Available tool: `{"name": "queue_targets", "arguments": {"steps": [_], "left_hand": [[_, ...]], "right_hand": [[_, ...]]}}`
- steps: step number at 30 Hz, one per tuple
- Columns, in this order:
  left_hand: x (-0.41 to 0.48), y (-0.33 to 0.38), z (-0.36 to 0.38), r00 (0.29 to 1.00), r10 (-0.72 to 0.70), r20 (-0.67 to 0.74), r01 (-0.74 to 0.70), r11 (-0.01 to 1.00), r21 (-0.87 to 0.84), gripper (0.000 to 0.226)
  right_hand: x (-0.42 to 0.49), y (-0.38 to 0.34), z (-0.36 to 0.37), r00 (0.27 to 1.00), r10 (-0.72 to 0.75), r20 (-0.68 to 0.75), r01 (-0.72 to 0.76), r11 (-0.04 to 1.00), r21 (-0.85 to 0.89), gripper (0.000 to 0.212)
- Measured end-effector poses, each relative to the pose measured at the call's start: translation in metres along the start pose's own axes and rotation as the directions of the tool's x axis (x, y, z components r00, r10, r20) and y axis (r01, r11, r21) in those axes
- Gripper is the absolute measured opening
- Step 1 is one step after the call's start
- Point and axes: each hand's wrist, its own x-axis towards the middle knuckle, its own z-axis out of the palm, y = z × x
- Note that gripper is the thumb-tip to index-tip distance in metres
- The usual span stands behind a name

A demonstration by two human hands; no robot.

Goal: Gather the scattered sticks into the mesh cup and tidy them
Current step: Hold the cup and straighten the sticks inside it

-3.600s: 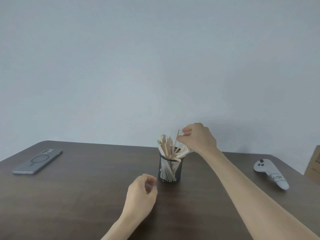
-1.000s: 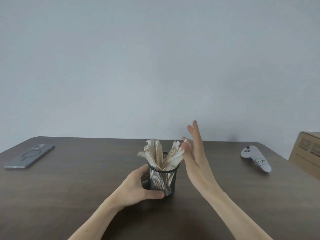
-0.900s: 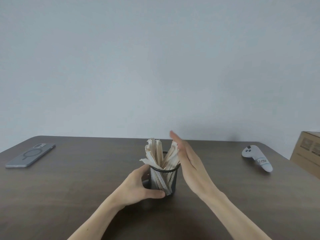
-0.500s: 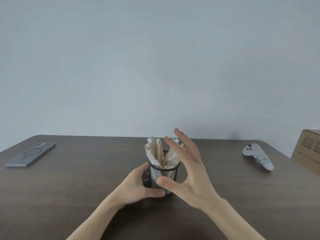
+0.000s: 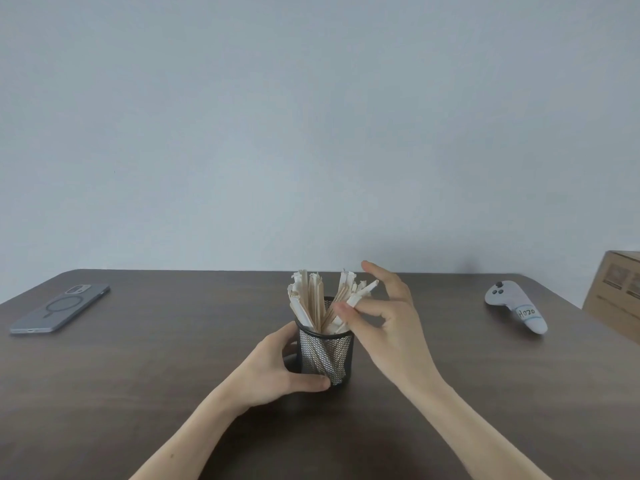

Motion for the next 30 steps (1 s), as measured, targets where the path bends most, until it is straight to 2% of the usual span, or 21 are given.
{"name": "queue_targets", "arguments": {"steps": [4,7,9,11,13,15,17,19,22,24,26,28,30], "left_hand": [[0.0,-0.001,0.0,1.0,-0.003,-0.001,0.003,1.0,-0.008,0.067],[0.0,-0.002,-0.001,1.0,-0.004,0.004,0.004,1.0,-0.02,0.067],[0.0,-0.001,-0.001,1.0,-0.003,0.008,0.003,1.0,-0.021,0.067],[0.0,-0.001,-0.001,1.0,-0.008,0.01,0.008,1.0,-0.019,0.066],[-0.001,-0.001,-0.001,1.0,-0.011,0.007,0.011,1.0,-0.02,0.065],[-0.001,-0.001,-0.001,1.0,-0.009,0.006,0.009,1.0,-0.025,0.065],[-0.002,0.0,0.0,1.0,-0.008,0.007,0.009,1.0,-0.028,0.066],[-0.001,0.0,0.0,1.0,-0.001,0.011,0.002,1.0,-0.028,0.067],[-0.001,-0.001,-0.001,1.0,-0.001,0.003,0.001,1.0,-0.027,0.068],[0.0,-0.003,-0.001,1.0,-0.005,0.006,0.005,1.0,-0.021,0.069],[-0.001,-0.004,-0.001,1.0,-0.002,0.005,0.002,1.0,-0.021,0.071],[-0.001,-0.004,-0.002,1.0,0.011,-0.011,-0.011,1.0,-0.021,0.076],[-0.002,-0.002,-0.003,0.999,0.029,-0.03,-0.03,0.999,-0.041,0.079]], "right_hand": [[0.008,0.005,0.004,0.994,0.049,0.095,-0.042,0.997,-0.071,0.014],[0.006,0.004,0.004,0.984,0.095,0.148,-0.101,0.994,0.035,0.01],[0.005,-0.003,-0.006,0.991,0.086,0.098,-0.102,0.981,0.164,0.029],[0.005,-0.011,-0.017,1.0,0.022,-0.016,-0.017,0.963,0.268,0.051],[0.002,-0.015,-0.022,0.996,-0.038,-0.081,0.059,0.96,0.275,0.061],[0.001,-0.012,-0.018,0.998,-0.068,-0.007,0.068,0.984,0.167,0.056],[-0.002,-0.006,-0.011,0.987,-0.043,0.156,0.034,0.998,0.059,0.048],[-0.004,-0.005,-0.008,0.969,-0.036,0.244,0.029,0.999,0.032,0.046],[-0.002,-0.009,-0.016,0.985,-0.043,0.167,0.021,0.992,0.128,0.047],[-0.009,-0.004,-0.023,0.993,0.025,0.117,-0.047,0.981,0.189,0.052],[-0.024,0.006,-0.021,0.974,0.118,0.195,-0.168,0.949,0.266,0.056],[-0.039,0.016,-0.012,0.916,0.139,0.377,-0.263,0.917,0.301,0.063],[-0.047,0.023,-0.002,0.883,0.102,0.457,-0.232,0.943,0.238,0.072]]}}
